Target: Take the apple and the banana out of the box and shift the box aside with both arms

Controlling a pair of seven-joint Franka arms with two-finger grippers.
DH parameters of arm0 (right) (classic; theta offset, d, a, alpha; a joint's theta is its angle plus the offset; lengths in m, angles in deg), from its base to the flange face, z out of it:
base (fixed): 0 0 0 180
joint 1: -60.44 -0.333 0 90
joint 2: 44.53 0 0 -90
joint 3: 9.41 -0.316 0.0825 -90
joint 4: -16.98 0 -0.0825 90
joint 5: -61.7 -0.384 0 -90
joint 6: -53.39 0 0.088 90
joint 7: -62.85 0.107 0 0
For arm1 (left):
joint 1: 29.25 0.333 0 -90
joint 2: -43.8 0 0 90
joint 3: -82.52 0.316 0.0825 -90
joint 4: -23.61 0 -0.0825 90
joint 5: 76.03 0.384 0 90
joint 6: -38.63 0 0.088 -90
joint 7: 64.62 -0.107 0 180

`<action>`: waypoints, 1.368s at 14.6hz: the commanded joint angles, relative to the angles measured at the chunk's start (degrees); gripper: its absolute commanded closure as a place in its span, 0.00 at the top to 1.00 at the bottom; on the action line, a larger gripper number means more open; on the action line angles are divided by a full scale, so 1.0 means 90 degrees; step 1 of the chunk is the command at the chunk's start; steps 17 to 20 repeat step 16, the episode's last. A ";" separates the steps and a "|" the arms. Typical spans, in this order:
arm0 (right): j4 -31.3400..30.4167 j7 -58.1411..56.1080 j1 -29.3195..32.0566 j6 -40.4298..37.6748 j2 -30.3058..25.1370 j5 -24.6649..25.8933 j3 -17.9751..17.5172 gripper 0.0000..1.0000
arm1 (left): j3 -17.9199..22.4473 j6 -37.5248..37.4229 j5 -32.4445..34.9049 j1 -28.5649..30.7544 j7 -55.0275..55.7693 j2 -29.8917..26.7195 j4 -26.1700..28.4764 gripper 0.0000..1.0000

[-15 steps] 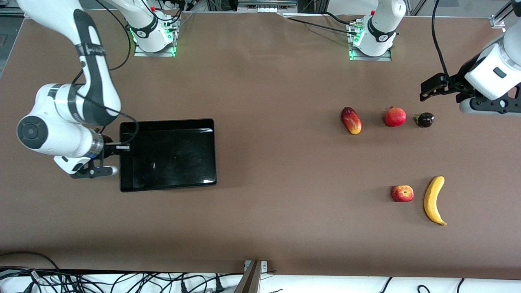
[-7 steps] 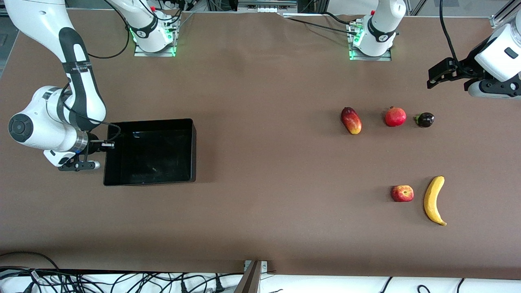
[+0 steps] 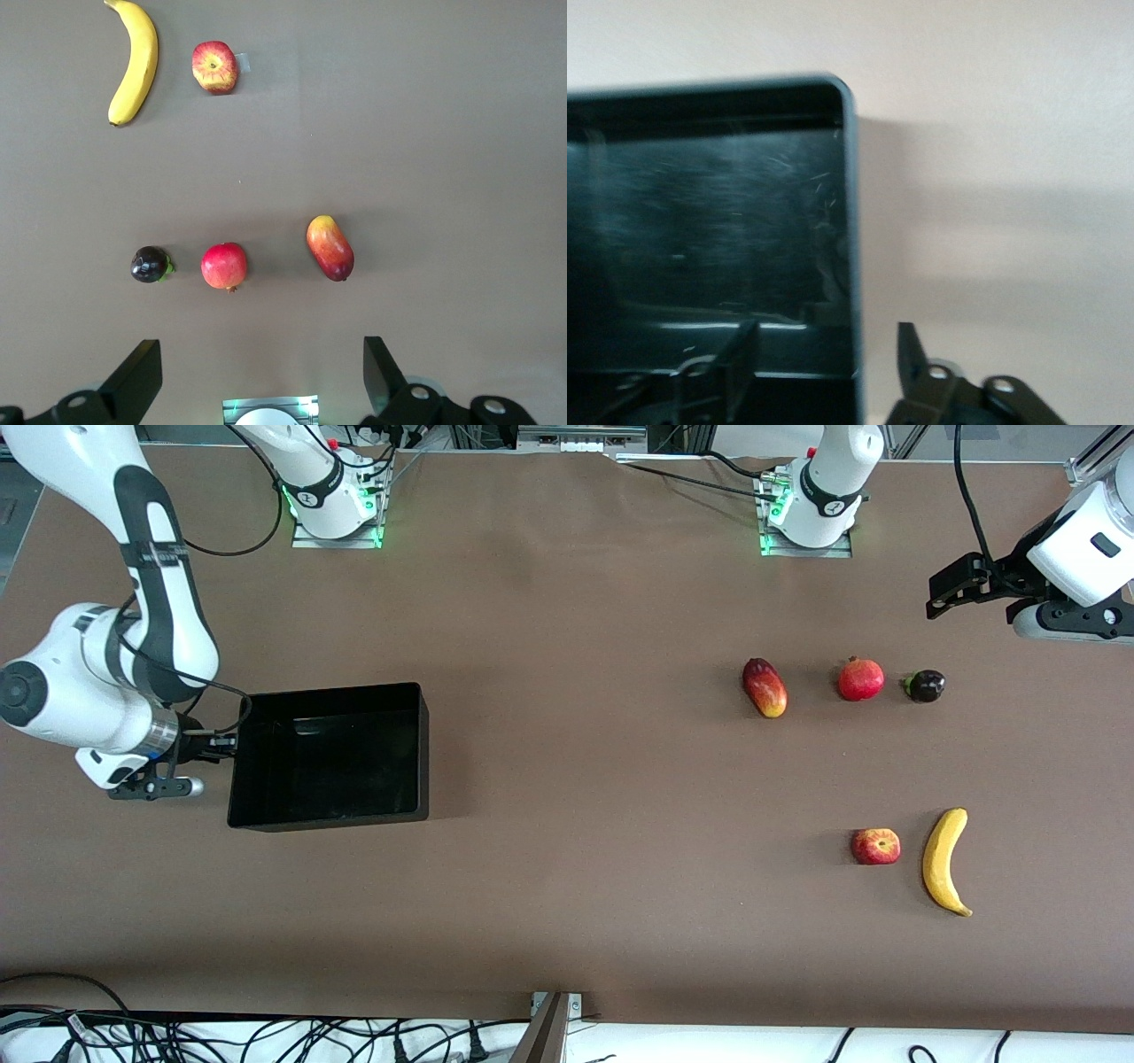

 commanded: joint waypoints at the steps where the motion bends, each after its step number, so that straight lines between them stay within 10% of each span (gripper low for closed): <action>1: 0.0653 0.0651 -0.0156 -0.1178 -0.0486 0.0089 -0.0032 1.00 | 0.0079 -0.0008 -0.0143 -0.0103 -0.0072 -0.0033 0.0044 1.00; 8: 0.0900 0.1112 -0.0332 -0.2763 -0.2126 0.0801 -0.0227 1.00 | 0.0079 -0.0008 -0.0143 -0.0074 -0.0140 0.0006 0.0034 1.00; 20: 0.1251 0.1102 -0.0323 -0.2794 -0.2069 0.0969 -0.0335 1.00 | 0.0079 -0.0027 -0.0143 -0.0084 -0.0169 0.0025 0.0034 1.00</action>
